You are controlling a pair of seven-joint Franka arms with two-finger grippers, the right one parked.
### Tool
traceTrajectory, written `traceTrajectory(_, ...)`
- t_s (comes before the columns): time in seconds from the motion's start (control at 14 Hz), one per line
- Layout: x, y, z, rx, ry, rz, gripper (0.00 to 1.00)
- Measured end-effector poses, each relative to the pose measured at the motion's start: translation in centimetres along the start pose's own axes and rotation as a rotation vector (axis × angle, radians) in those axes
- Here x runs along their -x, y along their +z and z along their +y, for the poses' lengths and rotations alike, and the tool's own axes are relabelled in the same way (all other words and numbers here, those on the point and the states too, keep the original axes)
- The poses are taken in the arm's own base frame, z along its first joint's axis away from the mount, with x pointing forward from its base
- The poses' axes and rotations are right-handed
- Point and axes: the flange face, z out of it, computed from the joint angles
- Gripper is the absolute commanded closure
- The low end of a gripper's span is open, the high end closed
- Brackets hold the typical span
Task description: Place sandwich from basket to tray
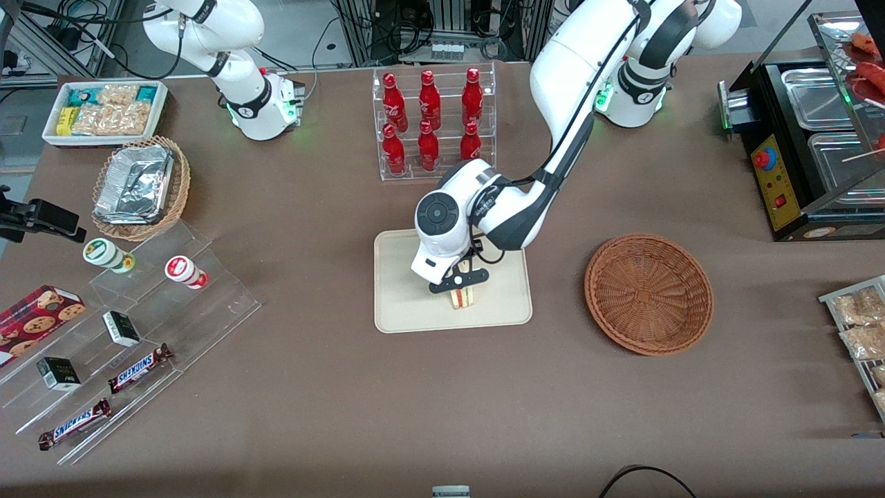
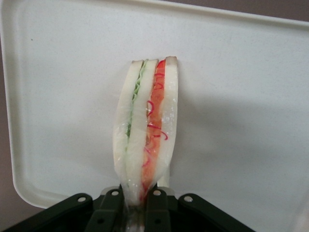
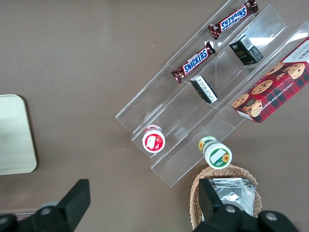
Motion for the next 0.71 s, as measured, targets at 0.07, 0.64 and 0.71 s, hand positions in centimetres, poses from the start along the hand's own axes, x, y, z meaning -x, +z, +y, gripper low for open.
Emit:
traceTrajectory(0.07, 0.0, 0.0, 0.0, 0.000, -0.001, 0.000, 0.00)
traceTrajectory(0.64, 0.6, -11.2, -0.4, 0.069, 0.005, 0.054, 0.00)
traceTrajectory(0.71, 0.8, -13.5, -1.1, 0.068, 0.022, 0.060, 0.00)
